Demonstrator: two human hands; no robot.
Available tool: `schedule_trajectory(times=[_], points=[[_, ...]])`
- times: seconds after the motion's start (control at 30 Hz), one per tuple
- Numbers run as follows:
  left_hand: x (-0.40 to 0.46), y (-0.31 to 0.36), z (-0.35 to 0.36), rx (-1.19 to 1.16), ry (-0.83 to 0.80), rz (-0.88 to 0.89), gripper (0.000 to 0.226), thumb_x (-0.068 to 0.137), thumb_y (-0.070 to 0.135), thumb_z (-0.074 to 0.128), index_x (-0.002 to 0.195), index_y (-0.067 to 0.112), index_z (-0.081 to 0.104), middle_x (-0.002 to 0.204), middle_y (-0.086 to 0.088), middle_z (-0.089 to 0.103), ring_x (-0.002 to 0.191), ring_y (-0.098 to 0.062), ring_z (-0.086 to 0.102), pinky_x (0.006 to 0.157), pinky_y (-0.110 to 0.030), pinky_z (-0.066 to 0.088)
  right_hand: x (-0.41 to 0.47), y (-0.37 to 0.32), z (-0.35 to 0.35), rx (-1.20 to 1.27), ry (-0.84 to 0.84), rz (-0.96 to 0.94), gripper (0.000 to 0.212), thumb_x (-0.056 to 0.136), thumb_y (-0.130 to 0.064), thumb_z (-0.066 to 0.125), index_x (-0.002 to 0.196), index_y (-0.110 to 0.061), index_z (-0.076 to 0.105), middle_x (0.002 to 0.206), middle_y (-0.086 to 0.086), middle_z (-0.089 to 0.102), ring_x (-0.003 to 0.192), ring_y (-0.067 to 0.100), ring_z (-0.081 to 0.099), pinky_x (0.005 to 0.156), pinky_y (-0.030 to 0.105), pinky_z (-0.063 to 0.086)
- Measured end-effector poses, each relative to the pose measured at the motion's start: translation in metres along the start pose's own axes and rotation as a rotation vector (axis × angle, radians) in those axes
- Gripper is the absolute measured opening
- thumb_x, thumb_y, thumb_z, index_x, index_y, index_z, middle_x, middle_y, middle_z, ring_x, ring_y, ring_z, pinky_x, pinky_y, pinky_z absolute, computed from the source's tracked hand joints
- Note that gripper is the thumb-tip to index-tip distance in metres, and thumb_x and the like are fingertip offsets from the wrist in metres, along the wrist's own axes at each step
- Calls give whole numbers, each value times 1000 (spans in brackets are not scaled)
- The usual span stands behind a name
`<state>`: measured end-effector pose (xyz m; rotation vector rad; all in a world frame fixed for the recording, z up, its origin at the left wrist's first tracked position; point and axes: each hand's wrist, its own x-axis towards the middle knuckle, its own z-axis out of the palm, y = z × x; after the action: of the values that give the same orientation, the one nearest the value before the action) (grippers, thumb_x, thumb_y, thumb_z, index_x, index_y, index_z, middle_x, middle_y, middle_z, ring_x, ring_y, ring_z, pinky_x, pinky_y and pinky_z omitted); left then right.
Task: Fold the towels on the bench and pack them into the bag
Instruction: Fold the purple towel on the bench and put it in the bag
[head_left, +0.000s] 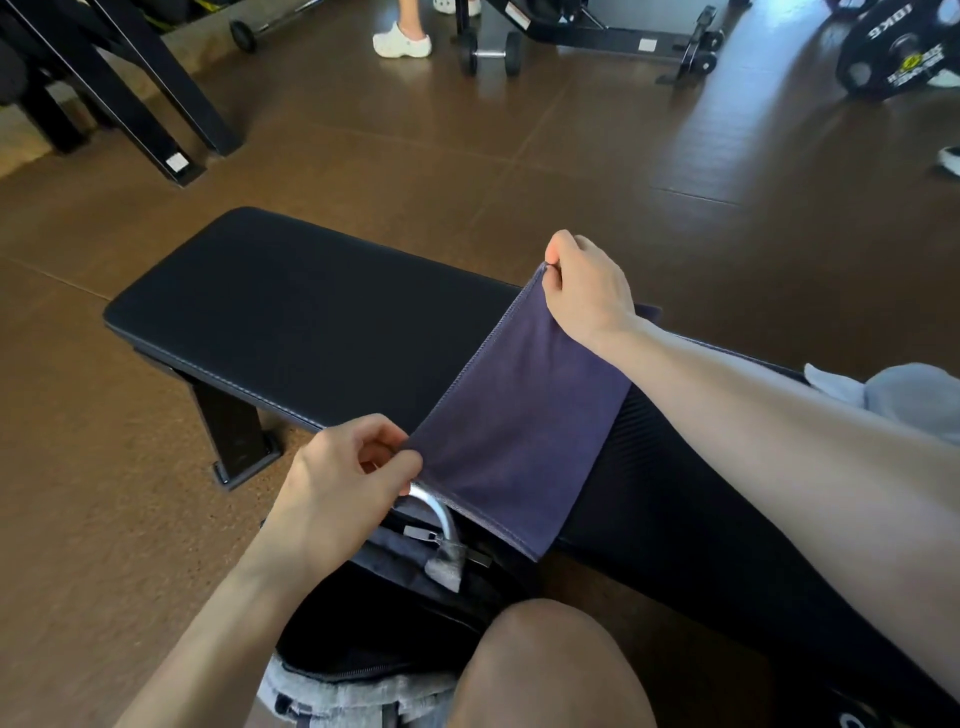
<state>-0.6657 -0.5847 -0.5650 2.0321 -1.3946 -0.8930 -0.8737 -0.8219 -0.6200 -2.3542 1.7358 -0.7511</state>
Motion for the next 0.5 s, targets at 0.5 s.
schedule_trajectory(times=[0.5], points=[[-1, -11, -1, -76, 6, 60, 8, 88, 13, 65, 82, 17, 67, 67, -4, 65, 55, -10, 50, 55, -25, 41, -2, -8, 5, -148, -14, 6, 11, 103, -9, 38, 114, -9, 41, 96, 8, 62, 66, 31, 53, 62, 36, 38]])
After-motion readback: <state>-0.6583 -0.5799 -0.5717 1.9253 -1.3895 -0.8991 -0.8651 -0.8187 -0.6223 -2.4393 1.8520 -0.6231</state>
